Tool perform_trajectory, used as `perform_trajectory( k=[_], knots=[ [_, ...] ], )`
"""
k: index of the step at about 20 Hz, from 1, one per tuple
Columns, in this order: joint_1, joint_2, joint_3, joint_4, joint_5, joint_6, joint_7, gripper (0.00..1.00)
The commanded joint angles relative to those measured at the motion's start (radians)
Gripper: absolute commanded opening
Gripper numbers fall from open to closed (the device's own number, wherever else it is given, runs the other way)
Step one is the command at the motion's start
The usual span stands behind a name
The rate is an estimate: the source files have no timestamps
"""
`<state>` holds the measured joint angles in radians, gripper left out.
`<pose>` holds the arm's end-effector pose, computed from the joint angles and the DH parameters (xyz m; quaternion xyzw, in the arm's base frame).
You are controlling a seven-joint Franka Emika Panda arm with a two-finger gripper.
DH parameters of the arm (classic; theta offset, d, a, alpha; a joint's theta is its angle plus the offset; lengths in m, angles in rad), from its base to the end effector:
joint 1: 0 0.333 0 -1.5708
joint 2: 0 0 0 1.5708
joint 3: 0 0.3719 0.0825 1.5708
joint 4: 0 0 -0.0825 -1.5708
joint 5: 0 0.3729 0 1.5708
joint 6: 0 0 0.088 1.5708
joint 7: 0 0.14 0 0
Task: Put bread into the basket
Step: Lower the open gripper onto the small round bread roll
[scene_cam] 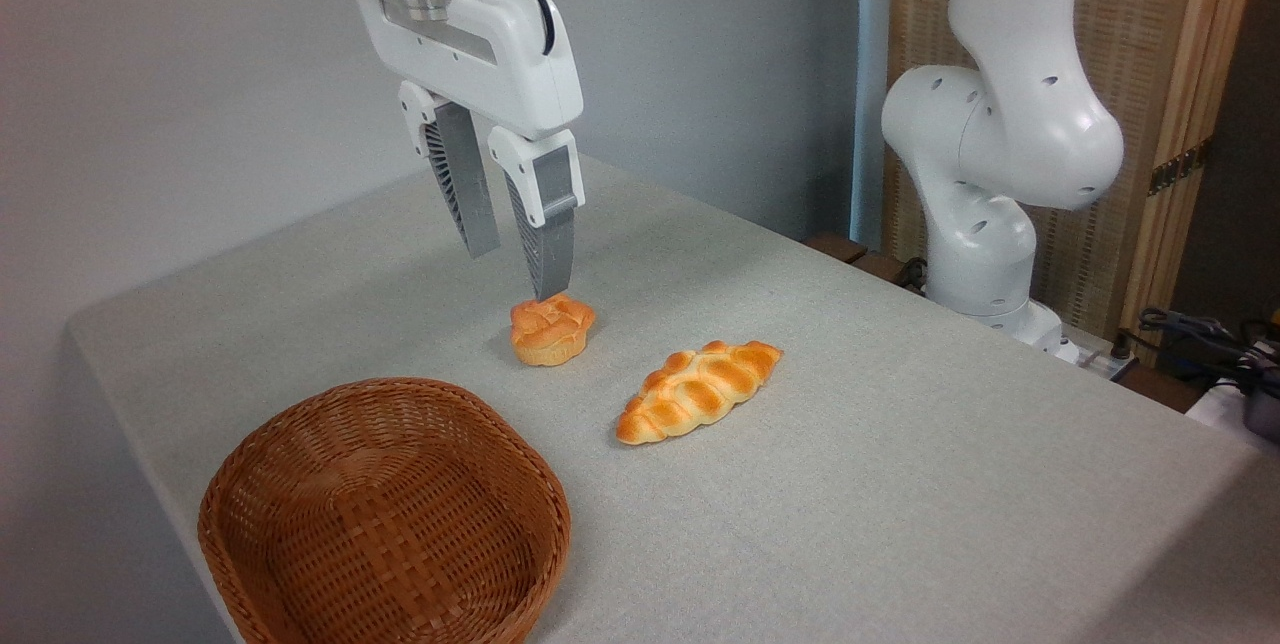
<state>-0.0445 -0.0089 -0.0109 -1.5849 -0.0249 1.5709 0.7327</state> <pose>0.5388 -0.0334 0.6458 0.9233 -0.3839 0.0017 0.0125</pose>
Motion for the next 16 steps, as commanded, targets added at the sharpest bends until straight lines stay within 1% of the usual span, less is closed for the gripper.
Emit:
perform_trajectory(
  k=[1, 8, 11, 13, 16],
  knots=[
    [-0.006, 0.001, 0.009, 0.007, 0.002, -0.022, -0.006, 1.0],
    [-0.006, 0.0, 0.009, 0.005, 0.0, -0.023, -0.01, 1.0],
    [-0.011, -0.012, -0.001, -0.044, -0.024, -0.015, -0.027, 1.0],
    [-0.029, -0.02, -0.001, -0.069, -0.027, -0.012, -0.027, 1.0],
    [-0.078, -0.02, -0.003, -0.113, -0.027, -0.011, -0.029, 1.0]
  ],
)
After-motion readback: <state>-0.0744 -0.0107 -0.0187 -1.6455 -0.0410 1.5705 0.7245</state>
